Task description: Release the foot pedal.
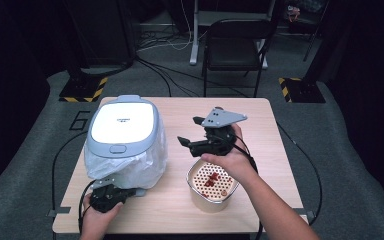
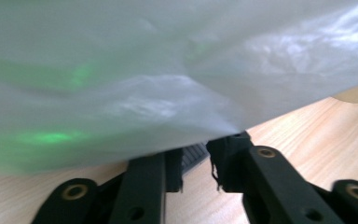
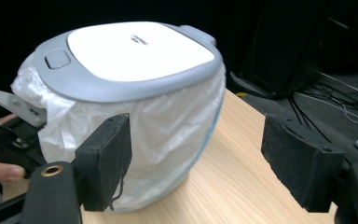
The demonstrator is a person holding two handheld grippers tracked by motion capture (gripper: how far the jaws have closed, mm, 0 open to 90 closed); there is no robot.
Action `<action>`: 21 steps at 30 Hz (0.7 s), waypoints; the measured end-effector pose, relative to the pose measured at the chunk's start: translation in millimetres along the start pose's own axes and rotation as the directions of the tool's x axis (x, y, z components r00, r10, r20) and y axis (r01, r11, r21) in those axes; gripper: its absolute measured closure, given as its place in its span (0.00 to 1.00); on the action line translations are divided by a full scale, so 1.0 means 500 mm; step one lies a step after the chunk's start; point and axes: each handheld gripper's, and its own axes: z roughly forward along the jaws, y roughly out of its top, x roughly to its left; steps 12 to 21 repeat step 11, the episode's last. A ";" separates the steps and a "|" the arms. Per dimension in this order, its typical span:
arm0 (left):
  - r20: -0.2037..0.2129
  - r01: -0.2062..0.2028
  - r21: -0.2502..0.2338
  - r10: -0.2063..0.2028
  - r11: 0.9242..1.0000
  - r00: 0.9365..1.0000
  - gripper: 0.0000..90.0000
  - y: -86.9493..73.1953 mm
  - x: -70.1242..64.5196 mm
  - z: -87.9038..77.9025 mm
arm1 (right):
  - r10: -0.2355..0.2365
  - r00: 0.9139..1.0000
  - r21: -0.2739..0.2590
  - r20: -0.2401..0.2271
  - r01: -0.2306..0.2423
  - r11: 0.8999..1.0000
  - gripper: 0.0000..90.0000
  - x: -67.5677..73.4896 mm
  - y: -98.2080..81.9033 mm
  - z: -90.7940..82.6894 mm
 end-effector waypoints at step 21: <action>-0.041 0.055 0.001 -0.055 0.998 0.998 0.63 0.001 0.006 -0.031 | 0.027 0.996 -0.004 0.084 -0.027 1.000 0.27 -0.031 -0.070 -0.056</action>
